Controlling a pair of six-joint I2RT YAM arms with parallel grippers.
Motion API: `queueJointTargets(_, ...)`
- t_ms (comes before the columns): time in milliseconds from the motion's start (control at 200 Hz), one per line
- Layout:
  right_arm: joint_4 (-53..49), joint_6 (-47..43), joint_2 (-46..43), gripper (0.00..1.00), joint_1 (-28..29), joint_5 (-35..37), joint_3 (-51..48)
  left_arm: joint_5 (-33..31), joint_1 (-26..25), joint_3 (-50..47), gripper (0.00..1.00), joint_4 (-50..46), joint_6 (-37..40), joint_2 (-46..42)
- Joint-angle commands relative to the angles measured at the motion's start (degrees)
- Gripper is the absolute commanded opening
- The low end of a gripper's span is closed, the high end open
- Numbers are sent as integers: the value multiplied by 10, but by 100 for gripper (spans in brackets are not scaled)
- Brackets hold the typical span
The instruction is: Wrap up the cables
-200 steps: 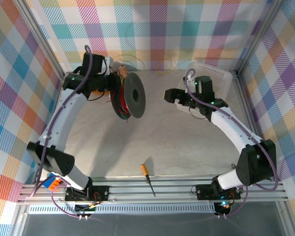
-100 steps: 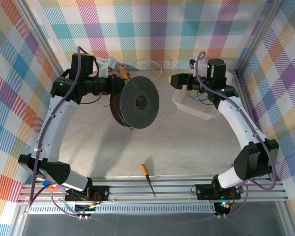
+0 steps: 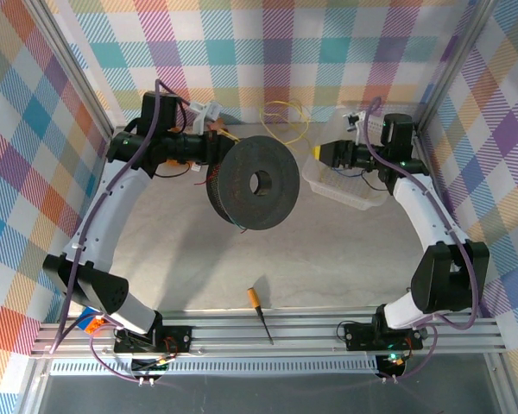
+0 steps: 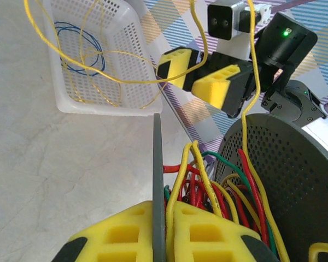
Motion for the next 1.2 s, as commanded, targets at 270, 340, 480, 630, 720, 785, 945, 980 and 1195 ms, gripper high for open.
queueJointTargets(270,6,-66,12,76,46,-20,47,55,-15,1,0,45,-21,-12)
queueJointTargets(340,2,-65,23,74,47,-13,60,56,-16,0,0,47,-21,-12)
queueJointTargets(480,-12,-66,36,54,47,-6,85,55,-16,0,0,52,-29,-13)
queueJointTargets(630,-56,-75,40,0,39,84,83,52,-4,-9,0,97,-84,-19)
queueJointTargets(720,-79,-55,35,0,22,207,58,70,33,-41,0,199,-181,-34)
queueJointTargets(785,-84,-29,26,0,4,310,25,86,75,-82,0,325,-282,-50)
queueJointTargets(945,-57,-11,0,0,-16,332,-50,62,166,-168,0,609,-546,-63)
queueJointTargets(980,-53,-12,-6,0,-15,320,-63,45,180,-179,0,639,-581,-60)
queueJointTargets(1195,-33,-28,-51,0,5,280,-127,-80,227,-190,0,670,-645,-58)
